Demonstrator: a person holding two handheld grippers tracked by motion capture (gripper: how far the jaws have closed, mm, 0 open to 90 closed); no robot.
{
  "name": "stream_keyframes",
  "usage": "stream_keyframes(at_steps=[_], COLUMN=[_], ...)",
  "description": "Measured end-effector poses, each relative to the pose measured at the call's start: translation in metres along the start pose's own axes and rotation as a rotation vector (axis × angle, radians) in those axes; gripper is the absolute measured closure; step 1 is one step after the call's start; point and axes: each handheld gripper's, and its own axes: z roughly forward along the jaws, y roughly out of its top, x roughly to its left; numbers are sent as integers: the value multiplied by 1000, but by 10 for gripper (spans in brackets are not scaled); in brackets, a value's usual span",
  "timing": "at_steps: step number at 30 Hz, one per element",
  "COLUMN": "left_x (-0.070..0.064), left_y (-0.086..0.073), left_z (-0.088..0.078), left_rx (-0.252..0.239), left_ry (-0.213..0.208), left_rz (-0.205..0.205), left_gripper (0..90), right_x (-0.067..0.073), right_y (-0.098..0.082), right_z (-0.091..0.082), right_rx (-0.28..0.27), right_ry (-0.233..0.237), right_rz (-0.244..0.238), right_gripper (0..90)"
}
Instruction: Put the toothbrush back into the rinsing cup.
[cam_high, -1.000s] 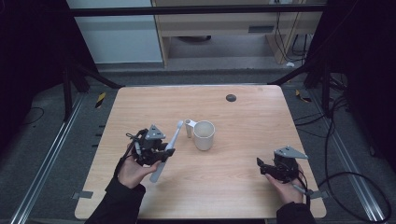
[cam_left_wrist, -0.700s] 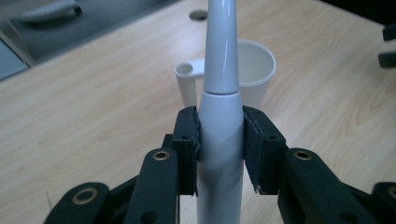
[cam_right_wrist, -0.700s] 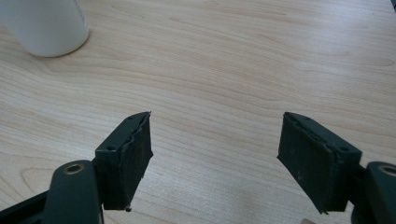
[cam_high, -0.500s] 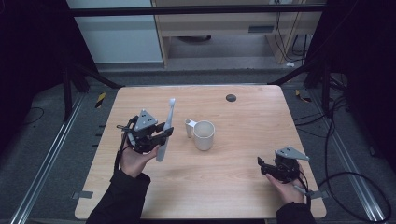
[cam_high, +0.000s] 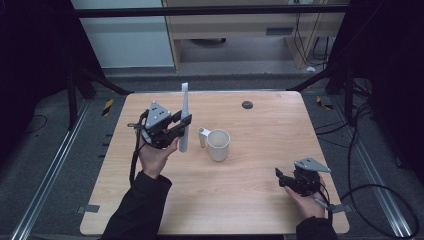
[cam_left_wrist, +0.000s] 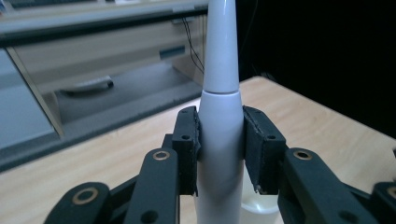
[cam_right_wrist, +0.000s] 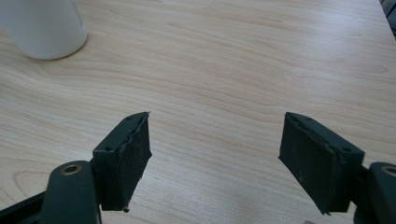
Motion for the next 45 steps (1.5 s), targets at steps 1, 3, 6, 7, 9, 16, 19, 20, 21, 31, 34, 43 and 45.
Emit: stream_keyframes(at_steps=[1,3,6,7,9,16,19,20,21,31,34,43,45], left_x=[-1,-1,-1,-2,-3,-6,-9,-10,-11,-19,-21,-27,-28], left_y=[2,4,6,6,7,9,10,10,10,7,6,4,4], left_z=[2,6,12,14,18,29,34,36,38,56,60,69,70], left_rx=[-9,-23,-35,-43,-49,-95,-114,-120,-127,-177,-181,-183,-181], left_ry=[2,-3,0,-2,3,-8,-14,-16,-21,-40,-43,-54,-55], left_rz=[-1,-12,-22,-24,-27,-49,-60,-60,-63,-78,-78,-73,-69], left_gripper=[673,674,673,673,673,673,673,674,673,673,673,673,673], right_x=[0,0,0,0,0,0,0,0,0,0,0,0,0], right_y=[0,0,0,0,-1,-2,-2,-2,-2,-2,-2,-3,-3], right_z=[0,0,1,1,1,1,2,2,2,2,2,2,2], right_rx=[-1,-1,-2,0,-2,-4,-3,-2,-3,-8,-6,-6,-7], right_ry=[-1,-2,-2,-1,-1,-6,-6,-5,-6,-8,-9,-6,-7], right_rz=[0,-1,-1,2,1,-6,-9,-8,-9,-8,-8,-5,-5], right_gripper=[246,246,246,245,245,243,242,241,241,241,241,242,242])
